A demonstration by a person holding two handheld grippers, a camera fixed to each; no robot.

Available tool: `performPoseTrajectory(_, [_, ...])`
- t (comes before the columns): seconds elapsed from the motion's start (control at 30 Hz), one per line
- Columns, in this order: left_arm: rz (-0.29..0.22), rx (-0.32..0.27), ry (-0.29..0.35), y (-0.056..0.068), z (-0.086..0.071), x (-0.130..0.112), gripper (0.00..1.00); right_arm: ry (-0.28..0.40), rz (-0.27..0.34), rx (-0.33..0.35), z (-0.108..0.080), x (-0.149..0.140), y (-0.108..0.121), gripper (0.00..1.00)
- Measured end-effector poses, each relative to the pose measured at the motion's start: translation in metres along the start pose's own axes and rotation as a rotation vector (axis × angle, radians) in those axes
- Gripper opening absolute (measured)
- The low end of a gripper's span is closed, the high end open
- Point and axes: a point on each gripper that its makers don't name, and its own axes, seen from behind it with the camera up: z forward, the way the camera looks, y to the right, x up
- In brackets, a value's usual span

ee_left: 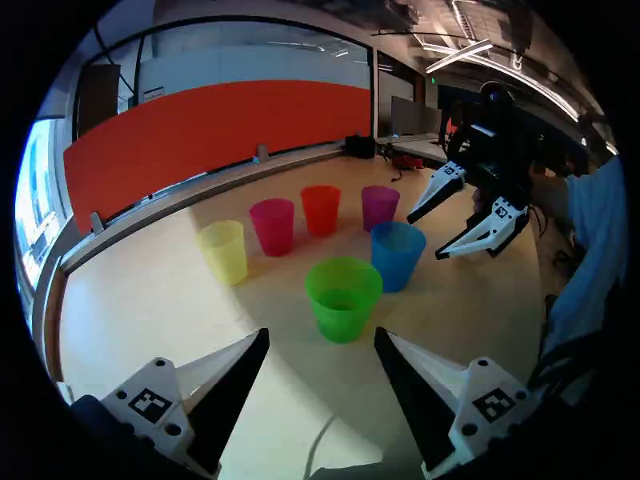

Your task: Pour water

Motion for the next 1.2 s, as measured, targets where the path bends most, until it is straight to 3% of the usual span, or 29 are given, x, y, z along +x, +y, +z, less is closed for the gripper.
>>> performPoseTrajectory(0.27, [-0.016, 0.079, 0.063, -0.010, -0.018, 0.013, 0.98, 0.021, 0.025, -0.063, -0.025, -0.004, 0.007, 1.00])
performPoseTrajectory(0.57, [-0.047, 0.185, 0.174, -0.030, -0.039, 0.033, 0.98, 0.084, 0.090, -0.196, -0.051, 0.002, 0.033, 1.00])
performPoseTrajectory(1.0, [-0.095, 0.378, 0.309, -0.061, -0.070, 0.053, 0.98, 0.225, 0.184, -0.413, -0.083, 0.026, 0.069, 1.00])
performPoseTrajectory(1.2, [-0.110, 0.439, 0.369, -0.070, -0.081, 0.064, 0.98, 0.305, 0.214, -0.521, -0.100, 0.042, 0.090, 1.00])
